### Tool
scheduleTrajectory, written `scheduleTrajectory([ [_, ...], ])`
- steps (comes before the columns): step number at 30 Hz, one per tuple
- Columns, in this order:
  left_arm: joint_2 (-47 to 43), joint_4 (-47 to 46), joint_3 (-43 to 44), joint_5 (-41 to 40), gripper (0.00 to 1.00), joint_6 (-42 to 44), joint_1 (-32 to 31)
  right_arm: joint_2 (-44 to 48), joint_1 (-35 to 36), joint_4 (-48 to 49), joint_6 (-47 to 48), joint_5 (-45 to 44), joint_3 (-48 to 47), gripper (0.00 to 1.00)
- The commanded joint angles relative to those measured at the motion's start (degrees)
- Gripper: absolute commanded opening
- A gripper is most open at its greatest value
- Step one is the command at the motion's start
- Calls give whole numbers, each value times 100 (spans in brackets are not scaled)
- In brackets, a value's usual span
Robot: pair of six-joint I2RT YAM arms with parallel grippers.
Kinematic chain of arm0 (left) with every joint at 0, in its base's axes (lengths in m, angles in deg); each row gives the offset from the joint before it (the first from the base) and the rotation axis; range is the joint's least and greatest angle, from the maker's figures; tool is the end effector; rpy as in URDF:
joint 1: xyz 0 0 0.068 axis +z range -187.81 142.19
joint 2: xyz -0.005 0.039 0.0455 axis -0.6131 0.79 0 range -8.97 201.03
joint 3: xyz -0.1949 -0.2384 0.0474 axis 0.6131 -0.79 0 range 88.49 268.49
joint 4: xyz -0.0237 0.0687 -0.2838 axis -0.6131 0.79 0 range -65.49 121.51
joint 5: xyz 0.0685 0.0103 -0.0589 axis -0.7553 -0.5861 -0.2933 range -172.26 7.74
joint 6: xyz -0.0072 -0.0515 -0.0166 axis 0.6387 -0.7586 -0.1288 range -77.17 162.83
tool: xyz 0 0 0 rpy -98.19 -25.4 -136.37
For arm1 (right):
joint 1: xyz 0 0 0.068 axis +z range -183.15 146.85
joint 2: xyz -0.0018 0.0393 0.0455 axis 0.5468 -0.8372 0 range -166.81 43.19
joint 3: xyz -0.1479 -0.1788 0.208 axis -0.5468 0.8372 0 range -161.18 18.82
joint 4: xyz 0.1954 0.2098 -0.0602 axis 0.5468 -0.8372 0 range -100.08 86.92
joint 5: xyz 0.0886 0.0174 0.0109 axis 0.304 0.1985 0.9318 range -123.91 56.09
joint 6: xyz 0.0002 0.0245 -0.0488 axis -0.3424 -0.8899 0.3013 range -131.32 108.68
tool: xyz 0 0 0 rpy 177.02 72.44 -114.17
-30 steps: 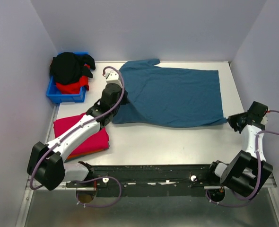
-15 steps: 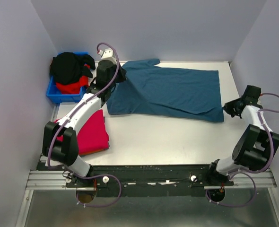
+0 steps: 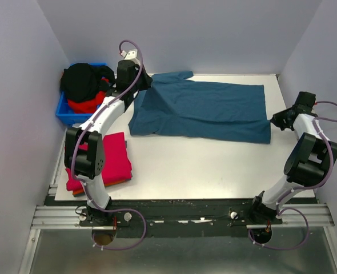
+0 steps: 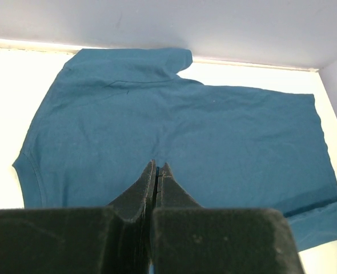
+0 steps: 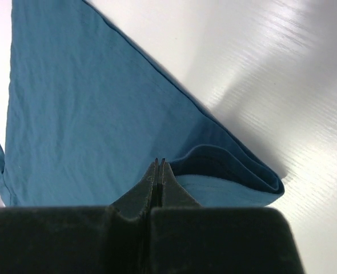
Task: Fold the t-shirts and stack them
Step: Fold the flattened tshirt in 1/3 of the way
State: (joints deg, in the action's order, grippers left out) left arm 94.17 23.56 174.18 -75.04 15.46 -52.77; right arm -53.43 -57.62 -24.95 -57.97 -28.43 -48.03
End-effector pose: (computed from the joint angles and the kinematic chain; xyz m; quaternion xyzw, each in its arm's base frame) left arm 0.4610 -0.1279 0.3519 -0.0490 0.7990 -0.2627 0.5387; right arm 0.3609 -0.1604 0.2427 0.5359 0.7766 0.1074 0.3134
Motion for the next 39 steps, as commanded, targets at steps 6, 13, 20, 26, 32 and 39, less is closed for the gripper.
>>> scheduleTrajectory([
  [6,497,1086,1150,-177,0,478,19,-392,118,25,77,24,-381,1],
  [13,611,1457,1398,-441,0,646,11,-604,162,-10,25,-29,-601,1],
  [20,840,1747,1758,-573,0,698,11,-718,179,-107,60,-38,-838,1],
  [26,972,1879,1890,-670,0,751,11,-850,188,-107,60,15,-935,1],
  [32,1209,1905,2039,-678,0,769,11,-1008,206,-107,69,-3,-1049,1],
  [39,1736,1985,2539,-670,0,743,11,-1201,223,-107,77,-29,-1260,1],
])
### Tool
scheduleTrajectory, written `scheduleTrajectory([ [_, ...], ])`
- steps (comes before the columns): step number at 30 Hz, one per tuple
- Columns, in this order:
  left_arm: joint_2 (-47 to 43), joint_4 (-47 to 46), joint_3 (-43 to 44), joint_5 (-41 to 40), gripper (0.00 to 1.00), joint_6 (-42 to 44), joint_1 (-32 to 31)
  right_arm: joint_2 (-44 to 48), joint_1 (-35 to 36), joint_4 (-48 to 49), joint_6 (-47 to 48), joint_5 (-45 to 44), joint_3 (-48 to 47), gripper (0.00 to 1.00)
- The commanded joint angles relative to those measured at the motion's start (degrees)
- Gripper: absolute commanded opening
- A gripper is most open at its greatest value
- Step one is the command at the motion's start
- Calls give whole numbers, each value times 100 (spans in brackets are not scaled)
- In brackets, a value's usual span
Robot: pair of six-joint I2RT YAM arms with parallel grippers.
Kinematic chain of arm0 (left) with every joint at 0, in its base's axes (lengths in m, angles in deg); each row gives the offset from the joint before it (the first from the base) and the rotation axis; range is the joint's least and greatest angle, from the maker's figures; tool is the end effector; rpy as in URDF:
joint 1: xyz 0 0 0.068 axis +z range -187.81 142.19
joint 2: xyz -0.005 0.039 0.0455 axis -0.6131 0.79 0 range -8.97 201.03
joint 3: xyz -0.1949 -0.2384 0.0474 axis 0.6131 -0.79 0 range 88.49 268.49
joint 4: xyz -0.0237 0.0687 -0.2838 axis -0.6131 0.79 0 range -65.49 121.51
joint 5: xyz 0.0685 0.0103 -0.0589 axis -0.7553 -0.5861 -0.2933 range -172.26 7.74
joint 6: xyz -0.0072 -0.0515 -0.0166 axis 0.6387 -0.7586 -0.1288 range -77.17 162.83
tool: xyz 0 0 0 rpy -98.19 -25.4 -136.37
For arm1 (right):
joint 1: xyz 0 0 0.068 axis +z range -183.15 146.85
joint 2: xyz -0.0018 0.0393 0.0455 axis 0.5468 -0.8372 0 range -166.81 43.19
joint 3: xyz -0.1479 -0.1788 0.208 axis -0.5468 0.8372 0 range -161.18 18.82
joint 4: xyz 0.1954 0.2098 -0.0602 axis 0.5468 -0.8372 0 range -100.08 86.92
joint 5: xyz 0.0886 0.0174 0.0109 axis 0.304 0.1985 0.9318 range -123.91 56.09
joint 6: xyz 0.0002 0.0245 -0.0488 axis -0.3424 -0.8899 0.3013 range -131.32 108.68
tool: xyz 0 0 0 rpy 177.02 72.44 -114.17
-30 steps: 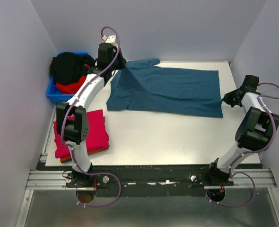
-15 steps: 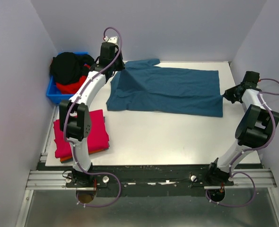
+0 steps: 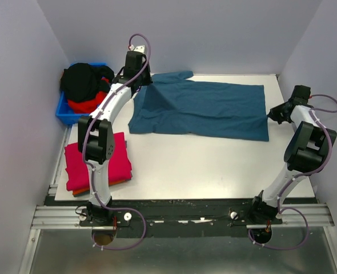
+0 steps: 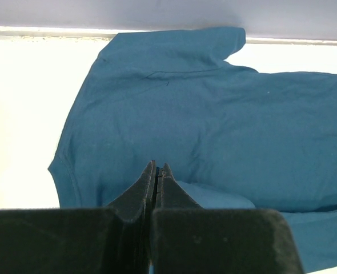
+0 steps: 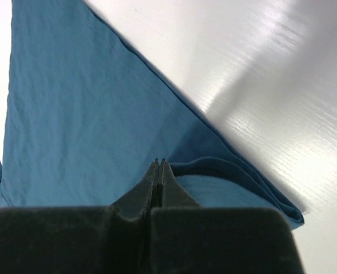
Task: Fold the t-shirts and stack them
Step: Fold the flattened tshirt in 1/3 of the way
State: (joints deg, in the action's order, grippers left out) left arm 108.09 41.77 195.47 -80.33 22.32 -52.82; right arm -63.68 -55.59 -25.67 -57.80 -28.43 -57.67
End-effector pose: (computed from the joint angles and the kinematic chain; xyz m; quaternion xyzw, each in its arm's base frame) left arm 0.5223 -0.1413 0.3437 -0.0322 0.8535 -0.1723 0.4908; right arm 0.4128 -0.1667 0.2272 0.5234 0.7895 0.1104 0.3008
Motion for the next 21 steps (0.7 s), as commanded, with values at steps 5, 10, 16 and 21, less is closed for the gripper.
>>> scheduleTrajectory([
  [5,765,208,780,-149,0,12,15,-413,29,-88,104,-11,-542,1],
  [10,1248,383,1245,-308,11,-102,15,-721,55,-464,139,-116,-955,38],
  [16,1198,542,1449,-386,67,-313,15,374,64,121,25,-204,61,53],
  [21,443,568,879,-404,76,-532,6,1553,73,518,-177,-398,1362,49],
])
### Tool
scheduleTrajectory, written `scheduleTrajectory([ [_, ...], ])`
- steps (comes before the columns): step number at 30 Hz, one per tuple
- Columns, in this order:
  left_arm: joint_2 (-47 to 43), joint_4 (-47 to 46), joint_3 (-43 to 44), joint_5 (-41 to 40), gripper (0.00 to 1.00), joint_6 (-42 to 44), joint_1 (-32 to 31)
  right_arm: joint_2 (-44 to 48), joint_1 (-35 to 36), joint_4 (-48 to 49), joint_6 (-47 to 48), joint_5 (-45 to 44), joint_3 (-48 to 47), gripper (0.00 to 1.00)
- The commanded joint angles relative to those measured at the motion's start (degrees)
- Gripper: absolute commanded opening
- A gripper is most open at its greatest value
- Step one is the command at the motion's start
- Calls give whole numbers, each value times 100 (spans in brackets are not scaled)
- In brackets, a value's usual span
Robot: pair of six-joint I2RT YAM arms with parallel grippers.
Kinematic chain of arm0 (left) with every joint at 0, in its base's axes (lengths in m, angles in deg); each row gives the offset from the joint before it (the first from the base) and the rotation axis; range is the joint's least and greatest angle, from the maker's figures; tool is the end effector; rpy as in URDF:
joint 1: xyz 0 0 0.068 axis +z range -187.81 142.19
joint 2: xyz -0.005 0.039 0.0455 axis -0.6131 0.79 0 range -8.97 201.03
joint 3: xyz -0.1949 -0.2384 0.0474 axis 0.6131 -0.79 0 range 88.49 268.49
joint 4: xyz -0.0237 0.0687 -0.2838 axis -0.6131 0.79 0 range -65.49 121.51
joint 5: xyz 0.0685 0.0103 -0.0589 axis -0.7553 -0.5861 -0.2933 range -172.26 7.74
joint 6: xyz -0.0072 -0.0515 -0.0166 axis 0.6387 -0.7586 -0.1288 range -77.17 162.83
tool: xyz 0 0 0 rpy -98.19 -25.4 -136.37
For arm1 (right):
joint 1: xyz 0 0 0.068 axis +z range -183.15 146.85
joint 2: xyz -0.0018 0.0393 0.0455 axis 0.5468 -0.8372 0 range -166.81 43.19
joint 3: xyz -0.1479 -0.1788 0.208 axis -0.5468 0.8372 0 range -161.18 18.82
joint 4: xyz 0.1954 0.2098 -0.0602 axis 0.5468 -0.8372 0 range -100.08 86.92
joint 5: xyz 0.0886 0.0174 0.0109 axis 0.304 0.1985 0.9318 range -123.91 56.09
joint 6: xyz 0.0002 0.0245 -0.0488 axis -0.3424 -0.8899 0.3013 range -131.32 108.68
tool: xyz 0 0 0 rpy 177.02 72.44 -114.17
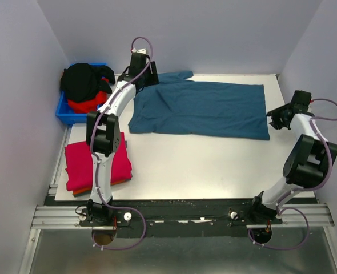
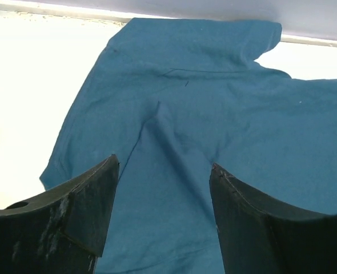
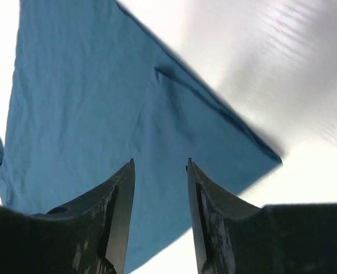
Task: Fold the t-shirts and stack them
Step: Fold the flattened tshirt in 1/3 of the way
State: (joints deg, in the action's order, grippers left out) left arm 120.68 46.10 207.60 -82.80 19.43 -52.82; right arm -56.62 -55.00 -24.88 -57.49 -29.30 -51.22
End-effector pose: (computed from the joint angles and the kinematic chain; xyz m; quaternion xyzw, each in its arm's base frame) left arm 0.5721 -0.1530 0.2967 -0.0663 0.8726 -0.1553 0.4583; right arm 0.3833 -0.1506 0.2403 0.5168 0.7895 0.1064 0.3135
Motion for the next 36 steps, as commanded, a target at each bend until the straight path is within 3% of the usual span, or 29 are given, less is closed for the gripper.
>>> scheduleTrajectory([
  [1,-1062,196,-623,-227,76,-462,6,1006,14,483,-330,-363,998,47],
  [3,-1746,85,-1691,-394,76,-1093,-11,1340,14,720,-514,-433,1570,44],
  [6,-2889,-1031,-3661,-298,75,-1780,-38,1745,14,1273,-770,-601,2413,42],
  [10,-3489,-1271,-4641,-368,66,-2221,-38,1632,14,1372,-902,-627,2610,43],
  [14,-3840,-1551,-5396,-228,65,-2511,-46,1201,5,1161,-1104,-548,2390,48],
  [21,-4053,-1623,-5741,-324,66,-2336,-46,920,5,1275,-1499,-583,2355,50],
  [28,-3833,-1780,-5829,-359,66,-2485,-38,604,5,1100,-1623,-829,2144,39],
  [30,-3745,-1781,-5820,-342,66,-2529,-29,524,5,1012,-1597,-873,2039,33],
  [33,-3666,-1763,-5846,-368,65,-2687,-20,550,5,1002,-1509,-952,1994,1],
  [36,-3744,-1876,-6074,-526,62,-2933,-37,690,5,1011,-1369,-1005,2038,1],
])
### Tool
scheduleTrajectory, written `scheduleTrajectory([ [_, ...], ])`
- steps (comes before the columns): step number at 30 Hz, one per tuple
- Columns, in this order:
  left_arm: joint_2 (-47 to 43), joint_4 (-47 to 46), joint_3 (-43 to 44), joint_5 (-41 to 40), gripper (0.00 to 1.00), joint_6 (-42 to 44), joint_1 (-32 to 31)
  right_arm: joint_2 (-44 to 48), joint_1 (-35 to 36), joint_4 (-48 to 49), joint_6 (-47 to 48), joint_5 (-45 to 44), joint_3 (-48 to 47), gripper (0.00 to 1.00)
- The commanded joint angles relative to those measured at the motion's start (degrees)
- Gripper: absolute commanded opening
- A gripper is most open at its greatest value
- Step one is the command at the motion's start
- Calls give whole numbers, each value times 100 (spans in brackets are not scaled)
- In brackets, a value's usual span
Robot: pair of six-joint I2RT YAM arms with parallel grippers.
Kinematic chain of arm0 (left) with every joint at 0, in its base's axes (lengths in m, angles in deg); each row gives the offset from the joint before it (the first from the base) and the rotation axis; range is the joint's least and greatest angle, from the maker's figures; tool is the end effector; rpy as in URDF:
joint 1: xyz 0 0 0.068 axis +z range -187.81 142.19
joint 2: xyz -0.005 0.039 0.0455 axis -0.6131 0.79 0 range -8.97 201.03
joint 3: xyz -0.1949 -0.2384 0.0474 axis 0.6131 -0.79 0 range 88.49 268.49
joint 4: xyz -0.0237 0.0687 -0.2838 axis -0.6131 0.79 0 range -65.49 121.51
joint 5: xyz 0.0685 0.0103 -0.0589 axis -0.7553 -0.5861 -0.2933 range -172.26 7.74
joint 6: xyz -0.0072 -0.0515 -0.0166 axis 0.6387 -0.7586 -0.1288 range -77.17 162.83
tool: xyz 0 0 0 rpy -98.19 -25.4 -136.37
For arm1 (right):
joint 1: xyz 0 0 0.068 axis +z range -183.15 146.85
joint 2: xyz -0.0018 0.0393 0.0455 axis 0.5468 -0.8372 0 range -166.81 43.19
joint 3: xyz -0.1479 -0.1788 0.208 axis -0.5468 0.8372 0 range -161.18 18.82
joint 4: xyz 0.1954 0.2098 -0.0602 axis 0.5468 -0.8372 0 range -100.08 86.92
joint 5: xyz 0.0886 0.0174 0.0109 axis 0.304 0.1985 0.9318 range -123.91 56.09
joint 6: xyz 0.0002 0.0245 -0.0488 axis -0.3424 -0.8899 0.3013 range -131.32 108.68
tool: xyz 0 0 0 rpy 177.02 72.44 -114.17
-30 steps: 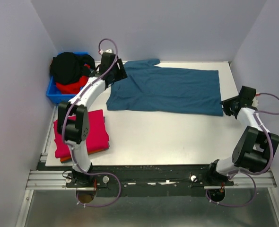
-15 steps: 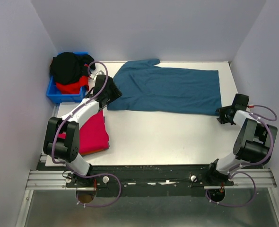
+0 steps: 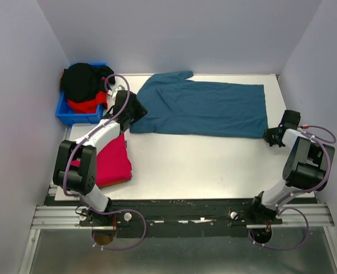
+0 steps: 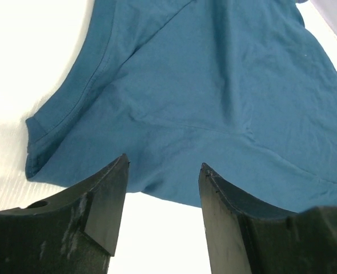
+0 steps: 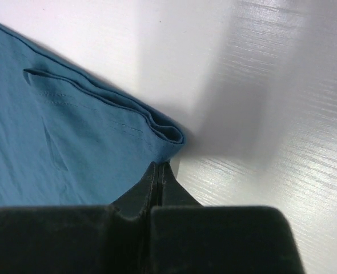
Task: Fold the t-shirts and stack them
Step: Fold the flattened tshirt in 1/3 of the way
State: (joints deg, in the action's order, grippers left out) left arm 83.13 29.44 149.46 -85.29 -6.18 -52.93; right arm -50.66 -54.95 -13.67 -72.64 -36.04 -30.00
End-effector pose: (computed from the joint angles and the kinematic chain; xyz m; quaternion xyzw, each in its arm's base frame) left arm 0.3769 -0.0998 0.2596 -0.2711 0.8487 -0.2208 0.3968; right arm 0.3170 -0.1283 0.1710 0.6378 0.7111 0.0832 0.2841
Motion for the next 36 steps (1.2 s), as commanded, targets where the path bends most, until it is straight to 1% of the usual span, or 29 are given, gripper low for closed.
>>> scheduleTrajectory([
  [1,-77,-307,-409,-417,61,-416,-96,173,1,-101,199,-323,-67,1],
  [3,-226,-344,-577,-1031,61,-530,-280,331,1,-40,269,-358,47,1],
  [5,-271,-283,-639,-1235,61,-696,-317,498,1,39,313,-507,223,1],
  [8,-253,77,-578,-1559,61,-855,-317,674,-8,136,340,-657,443,1],
  [11,-315,132,-735,-1824,59,-1101,-334,718,1,547,253,-395,680,1],
  [15,-210,34,-841,-1728,59,-1295,-326,525,1,681,147,-165,698,1],
  [18,-17,464,-692,-1789,61,-1496,-326,411,1,681,129,-33,672,1],
  [19,36,430,-700,-1754,61,-1497,-334,376,1,655,138,-24,646,1],
  [25,361,386,-701,-1622,58,-1725,-326,367,0,655,111,64,637,1],
  [29,669,553,-490,-1648,57,-1734,-326,375,1,646,111,99,637,1],
  [34,819,641,-419,-1727,54,-1813,-326,314,1,628,94,134,593,1],
  [36,845,816,-349,-1798,52,-1857,-326,314,-8,611,103,125,584,1],
])
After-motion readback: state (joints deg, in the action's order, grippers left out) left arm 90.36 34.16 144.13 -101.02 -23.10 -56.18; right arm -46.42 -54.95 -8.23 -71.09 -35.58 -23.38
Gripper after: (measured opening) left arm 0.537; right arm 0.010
